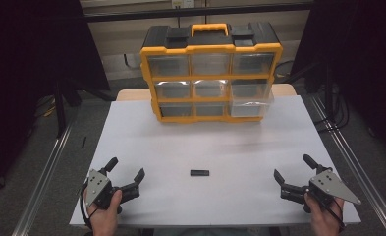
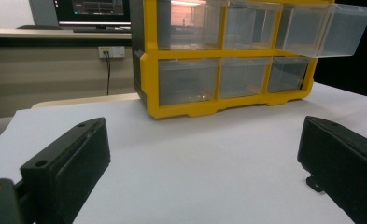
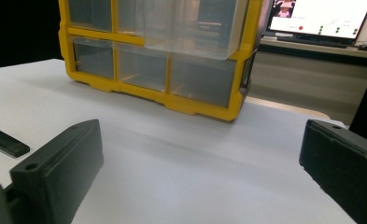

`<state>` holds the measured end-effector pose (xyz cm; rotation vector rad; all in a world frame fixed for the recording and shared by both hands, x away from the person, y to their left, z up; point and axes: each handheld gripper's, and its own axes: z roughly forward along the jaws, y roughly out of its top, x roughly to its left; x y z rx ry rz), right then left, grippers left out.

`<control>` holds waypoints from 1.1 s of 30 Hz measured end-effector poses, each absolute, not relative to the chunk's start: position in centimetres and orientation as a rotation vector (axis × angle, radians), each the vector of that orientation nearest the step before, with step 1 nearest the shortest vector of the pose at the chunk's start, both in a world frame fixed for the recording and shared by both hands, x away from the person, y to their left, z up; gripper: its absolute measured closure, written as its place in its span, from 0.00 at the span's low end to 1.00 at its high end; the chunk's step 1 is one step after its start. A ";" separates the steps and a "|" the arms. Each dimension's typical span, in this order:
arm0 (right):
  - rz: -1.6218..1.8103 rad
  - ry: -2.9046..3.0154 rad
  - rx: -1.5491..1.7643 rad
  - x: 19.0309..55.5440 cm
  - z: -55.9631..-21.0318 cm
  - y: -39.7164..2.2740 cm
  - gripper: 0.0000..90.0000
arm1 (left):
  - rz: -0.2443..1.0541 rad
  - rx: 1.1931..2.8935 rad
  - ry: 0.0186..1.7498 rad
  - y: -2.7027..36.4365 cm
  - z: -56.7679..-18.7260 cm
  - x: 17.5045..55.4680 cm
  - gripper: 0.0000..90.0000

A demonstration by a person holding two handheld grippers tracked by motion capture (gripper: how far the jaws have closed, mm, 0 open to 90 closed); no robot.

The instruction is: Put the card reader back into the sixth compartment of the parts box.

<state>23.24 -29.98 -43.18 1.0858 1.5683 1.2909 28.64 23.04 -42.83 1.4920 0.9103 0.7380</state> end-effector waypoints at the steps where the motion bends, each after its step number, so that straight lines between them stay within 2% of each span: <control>1: 1.289 1.572 1.112 23.3 -43.2 -30.0 0.00 | 0.735 1.486 0.911 23.0 -42.8 28.6 0.03; 33: 1.408 1.706 1.024 24.9 -42.8 -27.4 0.02 | 0.718 1.516 0.895 22.9 -43.0 28.7 0.03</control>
